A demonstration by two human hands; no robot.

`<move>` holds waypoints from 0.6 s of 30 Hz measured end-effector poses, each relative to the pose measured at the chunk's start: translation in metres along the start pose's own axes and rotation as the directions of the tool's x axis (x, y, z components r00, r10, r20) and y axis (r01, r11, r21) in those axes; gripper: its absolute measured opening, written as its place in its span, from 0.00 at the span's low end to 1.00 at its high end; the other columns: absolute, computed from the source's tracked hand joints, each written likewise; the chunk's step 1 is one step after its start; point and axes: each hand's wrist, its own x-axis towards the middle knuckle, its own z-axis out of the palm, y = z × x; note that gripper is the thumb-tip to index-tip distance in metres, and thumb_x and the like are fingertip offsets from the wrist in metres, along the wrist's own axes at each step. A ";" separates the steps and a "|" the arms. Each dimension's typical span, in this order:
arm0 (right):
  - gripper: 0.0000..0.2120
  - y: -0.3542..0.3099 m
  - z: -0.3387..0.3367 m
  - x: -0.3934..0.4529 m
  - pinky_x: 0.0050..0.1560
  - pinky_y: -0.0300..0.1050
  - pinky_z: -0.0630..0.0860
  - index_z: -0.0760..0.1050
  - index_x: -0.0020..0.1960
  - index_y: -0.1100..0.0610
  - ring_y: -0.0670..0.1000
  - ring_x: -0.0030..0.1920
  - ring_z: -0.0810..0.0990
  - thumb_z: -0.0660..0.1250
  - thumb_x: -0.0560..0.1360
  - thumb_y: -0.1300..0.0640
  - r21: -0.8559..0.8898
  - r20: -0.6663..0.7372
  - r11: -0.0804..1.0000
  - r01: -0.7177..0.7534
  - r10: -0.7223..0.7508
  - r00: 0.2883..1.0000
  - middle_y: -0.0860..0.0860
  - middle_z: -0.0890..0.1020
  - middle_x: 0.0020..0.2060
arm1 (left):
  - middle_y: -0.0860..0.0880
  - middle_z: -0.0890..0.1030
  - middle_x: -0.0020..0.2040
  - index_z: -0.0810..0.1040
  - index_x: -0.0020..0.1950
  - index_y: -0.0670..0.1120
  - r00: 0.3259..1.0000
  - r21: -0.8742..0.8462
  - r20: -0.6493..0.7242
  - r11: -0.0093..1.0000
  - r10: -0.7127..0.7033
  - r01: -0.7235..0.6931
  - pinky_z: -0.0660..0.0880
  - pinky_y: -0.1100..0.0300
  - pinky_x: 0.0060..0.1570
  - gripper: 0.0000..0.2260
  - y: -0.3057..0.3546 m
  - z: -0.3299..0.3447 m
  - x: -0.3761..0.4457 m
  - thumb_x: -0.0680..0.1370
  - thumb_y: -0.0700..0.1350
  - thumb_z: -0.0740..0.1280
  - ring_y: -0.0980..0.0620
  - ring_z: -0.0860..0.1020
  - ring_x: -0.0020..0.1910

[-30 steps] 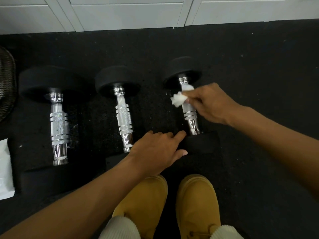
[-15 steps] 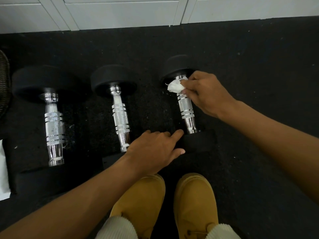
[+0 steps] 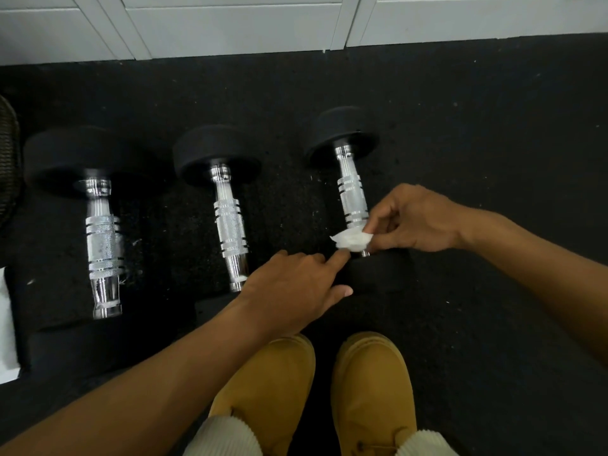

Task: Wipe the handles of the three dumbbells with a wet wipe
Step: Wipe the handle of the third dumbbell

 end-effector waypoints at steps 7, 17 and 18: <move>0.07 -0.012 0.022 0.020 0.33 0.50 0.77 0.81 0.46 0.63 0.56 0.33 0.77 0.70 0.70 0.62 -0.397 -0.479 0.899 0.184 -0.374 0.794 0.59 0.78 0.37 | 0.48 0.79 0.53 0.55 0.71 0.50 1.000 -0.002 0.007 1.000 -0.003 0.003 0.71 0.52 0.47 0.23 0.000 0.002 0.000 0.80 0.60 0.48 0.46 0.78 0.48; 0.03 -0.009 -0.006 0.034 0.36 0.37 0.65 0.80 0.41 0.57 0.48 0.32 0.73 0.67 0.70 0.61 -0.389 -0.478 0.905 0.175 -0.360 0.801 0.47 0.73 0.31 | 0.48 0.78 0.55 0.54 0.72 0.50 1.000 0.007 0.028 1.000 -0.006 0.006 0.72 0.52 0.49 0.23 -0.001 0.000 -0.001 0.80 0.60 0.47 0.47 0.78 0.50; 0.03 -0.006 -0.002 0.023 0.36 0.36 0.65 0.80 0.41 0.54 0.47 0.32 0.73 0.69 0.69 0.61 -0.355 -0.441 0.918 0.178 -0.332 0.834 0.46 0.74 0.30 | 0.48 0.78 0.55 0.54 0.72 0.50 1.000 0.008 0.030 1.000 -0.008 0.008 0.72 0.51 0.49 0.23 -0.001 0.000 -0.002 0.80 0.60 0.47 0.47 0.78 0.50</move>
